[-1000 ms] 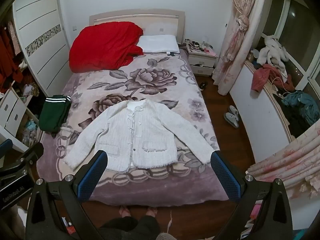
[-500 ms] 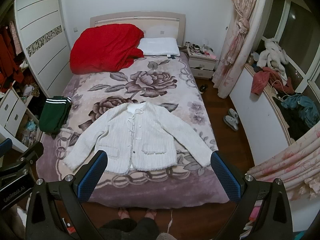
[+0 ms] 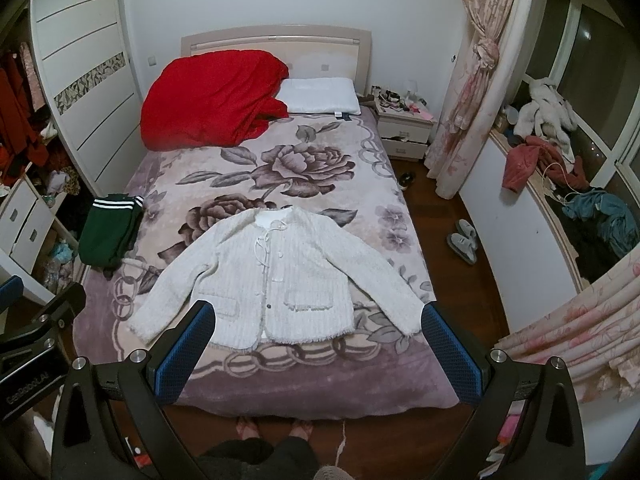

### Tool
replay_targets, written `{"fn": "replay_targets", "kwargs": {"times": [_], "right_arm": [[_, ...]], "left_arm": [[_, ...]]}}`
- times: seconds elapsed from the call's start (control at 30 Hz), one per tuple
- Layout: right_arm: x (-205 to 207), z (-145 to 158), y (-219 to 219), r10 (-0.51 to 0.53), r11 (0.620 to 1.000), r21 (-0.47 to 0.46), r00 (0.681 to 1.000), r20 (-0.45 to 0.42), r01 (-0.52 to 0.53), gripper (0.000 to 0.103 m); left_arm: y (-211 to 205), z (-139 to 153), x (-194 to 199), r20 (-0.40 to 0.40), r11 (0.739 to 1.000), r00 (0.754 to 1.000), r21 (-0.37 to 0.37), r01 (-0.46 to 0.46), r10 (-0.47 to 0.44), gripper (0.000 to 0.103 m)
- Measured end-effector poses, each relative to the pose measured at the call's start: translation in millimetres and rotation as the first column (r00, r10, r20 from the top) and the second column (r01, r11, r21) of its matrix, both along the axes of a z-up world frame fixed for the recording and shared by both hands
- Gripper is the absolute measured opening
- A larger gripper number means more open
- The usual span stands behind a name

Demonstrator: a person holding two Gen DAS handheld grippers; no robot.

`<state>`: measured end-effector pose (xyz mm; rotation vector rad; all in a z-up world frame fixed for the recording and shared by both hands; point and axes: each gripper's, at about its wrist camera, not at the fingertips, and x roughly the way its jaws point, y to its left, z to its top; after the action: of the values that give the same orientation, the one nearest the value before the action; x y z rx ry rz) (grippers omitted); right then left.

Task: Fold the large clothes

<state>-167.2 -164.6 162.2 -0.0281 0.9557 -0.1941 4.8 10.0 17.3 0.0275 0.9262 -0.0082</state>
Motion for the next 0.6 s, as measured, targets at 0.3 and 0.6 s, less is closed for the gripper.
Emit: {"fn": "replay_targets", "kwargs": {"times": [0.3,0.6], "right_arm": [[-2,-3,1,0.001,1.0,-0.002,1.0,0.003,-0.001,0.103],[5,7,3,0.002,1.0,-0.003,1.0,0.006,-0.002,0.103]], "left_arm": [[1,3,0,0.009,1.0,1.0,0.002,0.0,0.0,0.103],[1,7,1,0.014,1.0,1.0,0.004,0.0,0.0,0.103]]}}
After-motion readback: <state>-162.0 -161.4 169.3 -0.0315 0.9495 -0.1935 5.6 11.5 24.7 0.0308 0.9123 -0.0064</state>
